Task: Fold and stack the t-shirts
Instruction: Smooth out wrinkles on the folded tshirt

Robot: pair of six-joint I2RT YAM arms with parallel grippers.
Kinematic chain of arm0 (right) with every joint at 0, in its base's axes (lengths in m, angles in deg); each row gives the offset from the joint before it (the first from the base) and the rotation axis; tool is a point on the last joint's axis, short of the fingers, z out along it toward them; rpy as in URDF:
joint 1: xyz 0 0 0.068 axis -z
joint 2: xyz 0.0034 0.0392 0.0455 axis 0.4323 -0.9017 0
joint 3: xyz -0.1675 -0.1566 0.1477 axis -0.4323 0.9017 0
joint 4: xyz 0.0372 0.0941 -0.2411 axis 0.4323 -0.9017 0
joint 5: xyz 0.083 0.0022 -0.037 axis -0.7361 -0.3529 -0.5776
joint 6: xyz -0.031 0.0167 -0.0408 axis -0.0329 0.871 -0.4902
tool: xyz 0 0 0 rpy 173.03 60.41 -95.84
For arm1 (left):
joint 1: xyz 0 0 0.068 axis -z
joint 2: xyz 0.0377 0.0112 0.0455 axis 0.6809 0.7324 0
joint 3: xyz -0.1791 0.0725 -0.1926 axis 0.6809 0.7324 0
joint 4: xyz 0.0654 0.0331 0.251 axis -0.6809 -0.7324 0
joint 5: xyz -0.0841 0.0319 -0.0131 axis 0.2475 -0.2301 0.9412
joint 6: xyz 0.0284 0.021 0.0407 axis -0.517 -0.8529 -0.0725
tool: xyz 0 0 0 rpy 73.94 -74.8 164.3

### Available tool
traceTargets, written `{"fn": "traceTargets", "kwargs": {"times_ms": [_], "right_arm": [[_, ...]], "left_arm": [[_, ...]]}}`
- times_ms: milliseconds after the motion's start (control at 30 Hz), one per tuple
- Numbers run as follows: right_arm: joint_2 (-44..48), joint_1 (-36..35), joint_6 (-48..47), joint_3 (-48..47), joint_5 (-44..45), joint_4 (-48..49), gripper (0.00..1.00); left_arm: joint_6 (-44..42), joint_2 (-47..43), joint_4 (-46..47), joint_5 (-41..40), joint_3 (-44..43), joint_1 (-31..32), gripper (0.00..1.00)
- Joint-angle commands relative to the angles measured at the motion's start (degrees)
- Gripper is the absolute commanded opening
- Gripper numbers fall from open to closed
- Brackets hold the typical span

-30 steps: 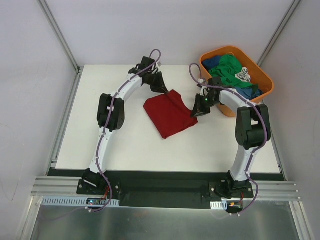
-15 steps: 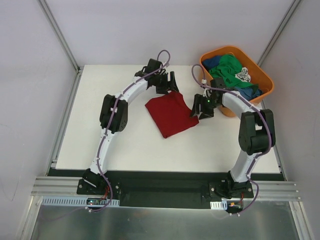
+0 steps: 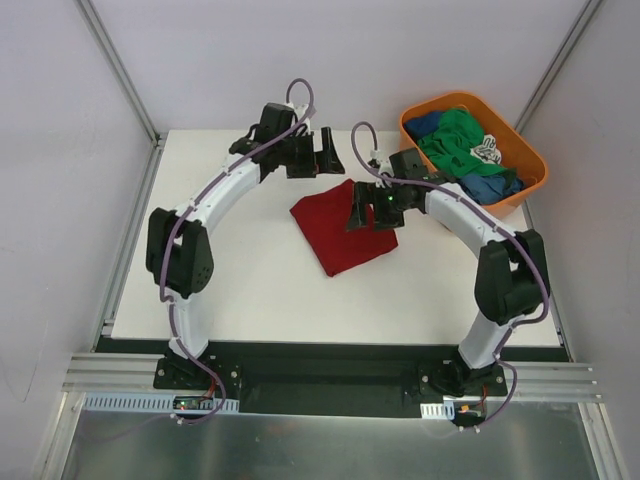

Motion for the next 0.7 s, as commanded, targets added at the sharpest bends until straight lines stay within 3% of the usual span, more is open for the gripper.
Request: {"fn": "traceTargets", "kwargs": {"times_ms": [0, 167, 367, 533, 667], "right_arm": [[-6.7, 0.7, 5.8, -7.2, -1.1, 6.5, 0.97], [-19.5, 1.0, 8.4, -19.2, 0.7, 6.4, 0.97], [-31.2, 1.5, 6.5, -30.7, 6.5, 1.6, 0.97], [-35.4, 2.6, 3.2, -35.2, 6.1, -1.1, 0.97], [-36.5, 2.7, -0.4, -36.8, 3.0, -1.8, 0.97]], "left_arm": [[0.7, -3.9, 0.5, 2.9, 8.4, -0.6, 0.99], [3.0, -2.0, 2.3, 3.9, 12.2, -0.7, 0.99], [5.1, 7.1, 3.4, 8.6, 7.5, -1.1, 0.99], [5.5, 9.2, 3.4, 8.3, 10.3, -1.8, 0.99], [5.4, 7.2, 3.4, 8.0, 17.6, -1.9, 0.99]]}}
